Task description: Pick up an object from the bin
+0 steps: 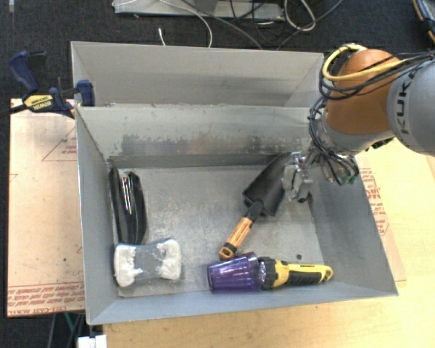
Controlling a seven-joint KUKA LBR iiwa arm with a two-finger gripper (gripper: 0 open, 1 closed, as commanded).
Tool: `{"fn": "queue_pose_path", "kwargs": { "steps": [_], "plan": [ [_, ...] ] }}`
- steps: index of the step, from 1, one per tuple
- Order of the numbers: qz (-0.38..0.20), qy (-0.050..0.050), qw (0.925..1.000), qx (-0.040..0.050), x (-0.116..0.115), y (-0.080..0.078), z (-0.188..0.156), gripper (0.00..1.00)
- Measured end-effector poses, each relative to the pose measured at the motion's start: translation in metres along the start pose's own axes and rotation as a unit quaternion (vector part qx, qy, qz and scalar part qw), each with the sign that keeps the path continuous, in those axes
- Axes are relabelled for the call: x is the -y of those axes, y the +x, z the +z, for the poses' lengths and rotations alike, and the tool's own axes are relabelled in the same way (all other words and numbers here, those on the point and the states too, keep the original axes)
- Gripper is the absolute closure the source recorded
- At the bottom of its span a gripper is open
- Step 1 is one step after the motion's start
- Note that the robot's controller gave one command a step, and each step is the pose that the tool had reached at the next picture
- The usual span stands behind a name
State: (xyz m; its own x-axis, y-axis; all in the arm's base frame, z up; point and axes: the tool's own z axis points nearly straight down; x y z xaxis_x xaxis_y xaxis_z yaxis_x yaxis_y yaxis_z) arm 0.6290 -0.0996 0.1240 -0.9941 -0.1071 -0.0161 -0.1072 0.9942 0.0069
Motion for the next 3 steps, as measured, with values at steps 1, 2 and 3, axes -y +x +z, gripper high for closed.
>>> {"fn": "queue_pose_path", "kwargs": {
  "steps": [1,2,3],
  "plan": [
    [0.0,0.0,1.0,0.0,0.0,0.0,0.0,1.0],
    [0.023,-0.001,0.9997,0.0001,-0.022,-0.006,0.043,0.0],
    [0.023,-0.001,0.9997,0.0011,-0.021,-0.007,0.043,0.0]
  ]
}}
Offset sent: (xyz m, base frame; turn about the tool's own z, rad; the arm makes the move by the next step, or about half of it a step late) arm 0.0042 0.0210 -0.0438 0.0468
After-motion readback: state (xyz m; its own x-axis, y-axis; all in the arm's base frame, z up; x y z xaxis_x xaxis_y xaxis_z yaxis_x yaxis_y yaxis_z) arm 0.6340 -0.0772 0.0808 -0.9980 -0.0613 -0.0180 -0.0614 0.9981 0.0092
